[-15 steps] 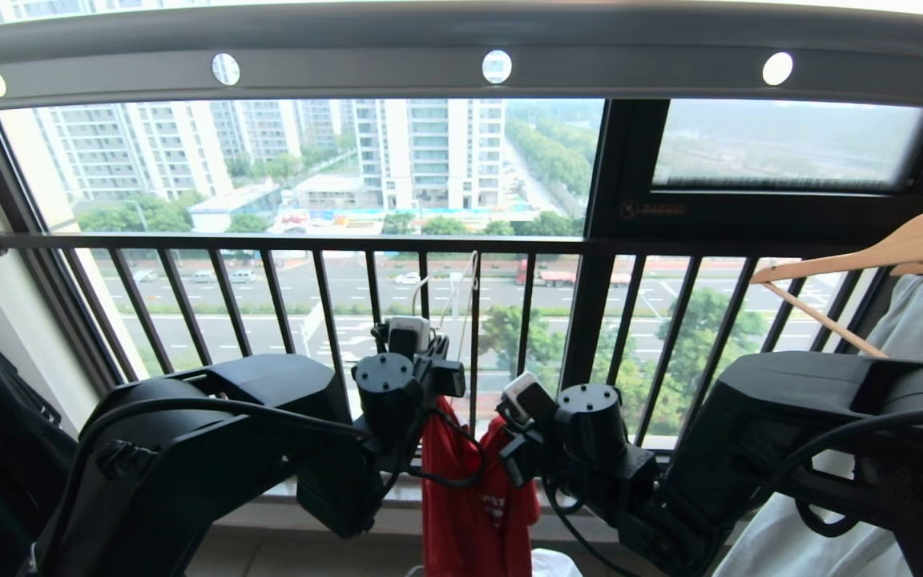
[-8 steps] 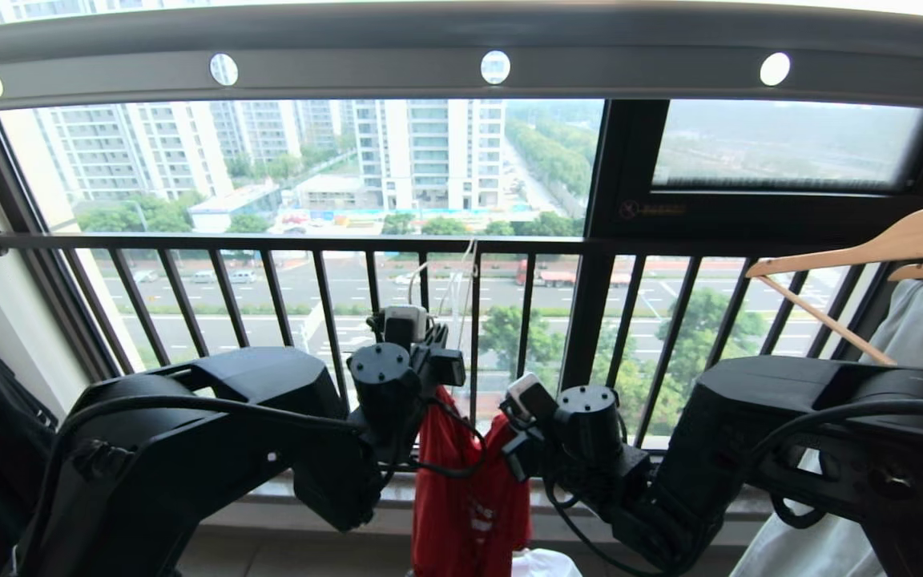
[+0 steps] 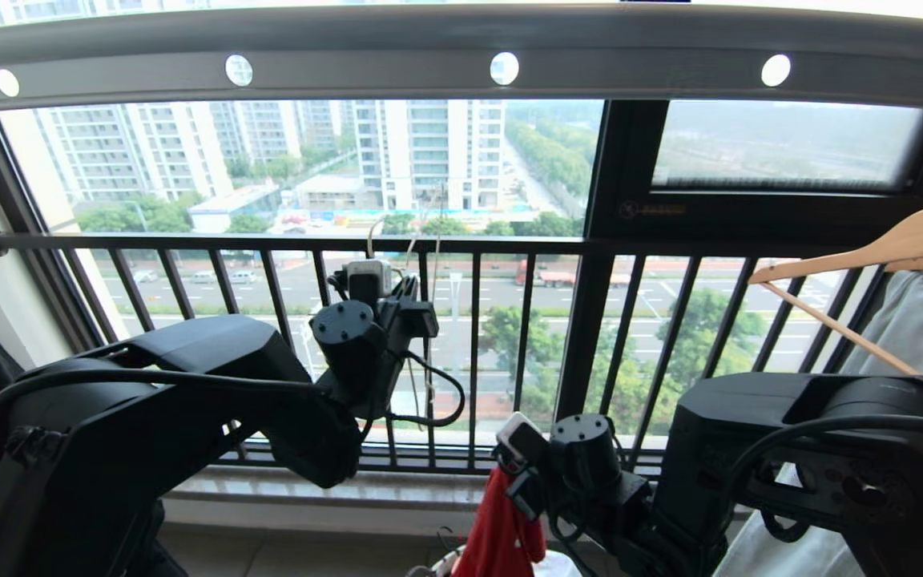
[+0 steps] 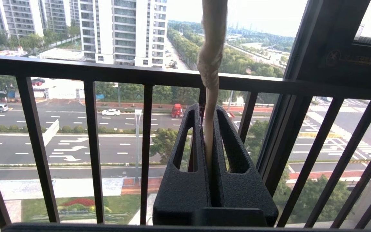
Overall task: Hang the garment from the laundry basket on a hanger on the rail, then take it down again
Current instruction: Take the clothes off the clothes rack, then put clothes in the basket
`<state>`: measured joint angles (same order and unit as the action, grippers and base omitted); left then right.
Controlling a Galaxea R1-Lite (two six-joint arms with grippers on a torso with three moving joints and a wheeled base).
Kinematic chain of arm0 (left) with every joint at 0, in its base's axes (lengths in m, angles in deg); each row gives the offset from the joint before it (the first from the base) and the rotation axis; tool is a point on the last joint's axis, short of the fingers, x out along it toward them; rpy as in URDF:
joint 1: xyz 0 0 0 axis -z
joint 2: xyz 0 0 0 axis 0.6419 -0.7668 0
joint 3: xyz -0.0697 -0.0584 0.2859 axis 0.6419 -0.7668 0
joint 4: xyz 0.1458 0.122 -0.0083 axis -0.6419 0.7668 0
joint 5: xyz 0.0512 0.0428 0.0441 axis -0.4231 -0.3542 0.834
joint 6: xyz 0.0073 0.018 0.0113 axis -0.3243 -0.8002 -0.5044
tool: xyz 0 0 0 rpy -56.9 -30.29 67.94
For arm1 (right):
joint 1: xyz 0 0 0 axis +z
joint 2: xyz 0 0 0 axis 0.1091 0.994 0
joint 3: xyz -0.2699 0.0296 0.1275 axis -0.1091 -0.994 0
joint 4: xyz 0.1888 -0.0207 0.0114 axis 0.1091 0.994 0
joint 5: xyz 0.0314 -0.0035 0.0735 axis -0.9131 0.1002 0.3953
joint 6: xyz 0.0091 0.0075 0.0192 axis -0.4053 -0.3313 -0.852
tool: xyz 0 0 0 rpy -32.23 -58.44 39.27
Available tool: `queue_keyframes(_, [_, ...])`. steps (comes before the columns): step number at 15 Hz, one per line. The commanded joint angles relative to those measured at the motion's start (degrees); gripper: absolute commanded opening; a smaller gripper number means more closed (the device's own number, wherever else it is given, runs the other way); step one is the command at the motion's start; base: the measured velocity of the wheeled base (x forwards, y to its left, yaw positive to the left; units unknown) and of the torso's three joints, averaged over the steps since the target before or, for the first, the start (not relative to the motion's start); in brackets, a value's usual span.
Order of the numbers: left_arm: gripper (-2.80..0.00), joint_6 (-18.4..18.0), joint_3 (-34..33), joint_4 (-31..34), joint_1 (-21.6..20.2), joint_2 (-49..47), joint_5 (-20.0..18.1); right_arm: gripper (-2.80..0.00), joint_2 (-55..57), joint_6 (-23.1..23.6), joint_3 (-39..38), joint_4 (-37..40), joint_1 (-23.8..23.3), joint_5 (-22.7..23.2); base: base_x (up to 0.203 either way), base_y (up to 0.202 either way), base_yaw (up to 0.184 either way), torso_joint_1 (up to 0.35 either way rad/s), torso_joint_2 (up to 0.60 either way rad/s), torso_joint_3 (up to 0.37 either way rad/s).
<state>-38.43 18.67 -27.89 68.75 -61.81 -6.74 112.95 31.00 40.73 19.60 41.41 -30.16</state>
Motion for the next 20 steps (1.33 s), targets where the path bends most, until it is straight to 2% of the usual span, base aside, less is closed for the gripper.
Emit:
queue_keyframes(1, [-2.80,-0.21,0.06,-0.43,-0.17,0.30,0.05,-2.80,0.75,-1.58,2.89,-1.28,-0.47,-0.22,0.000,0.000,0.000,0.000,0.00,0.000])
queue_keyframes(4, [-2.80,-0.16,-2.39,-0.43,0.14,0.53,-0.34,-2.80,0.76,-7.94,7.47,-1.97,-1.04,-3.64,0.000,0.000,0.000,0.000,0.00,0.000])
queue_keyframes(6, [-2.80,-1.02,-4.93,-0.43,0.59,0.21,-2.48,-2.80,0.94,-8.03,7.47,-1.97,-1.04,-3.64,0.000,0.000,0.000,0.000,0.00,0.000])
queue_keyframes(9, [-2.80,-3.16,-6.98,1.21,0.62,0.22,-2.86,-2.80,1.65,-7.95,7.83,-1.97,-1.05,-3.65,0.000,0.000,0.000,0.000,0.00,0.000])
queue_keyframes(12, [-2.80,-2.86,-10.05,10.98,0.55,2.46,-6.36,-2.80,2.95,-8.12,8.73,-2.01,-1.38,-3.81,0.000,0.000,0.000,0.000,0.00,0.000])
queue_keyframes(18, [-2.80,-2.45,-9.62,30.24,-0.87,9.32,-6.30,-2.80,5.57,-8.29,10.86,-2.14,-1.48,-4.73,0.000,0.000,0.000,0.000,0.00,0.000])
queue_keyframes(20, [-2.80,-1.88,-9.17,32.79,-0.96,9.88,-6.28,-2.80,6.70,-8.31,11.91,-2.23,-1.57,-5.58,0.000,0.000,0.000,0.000,0.00,0.000])
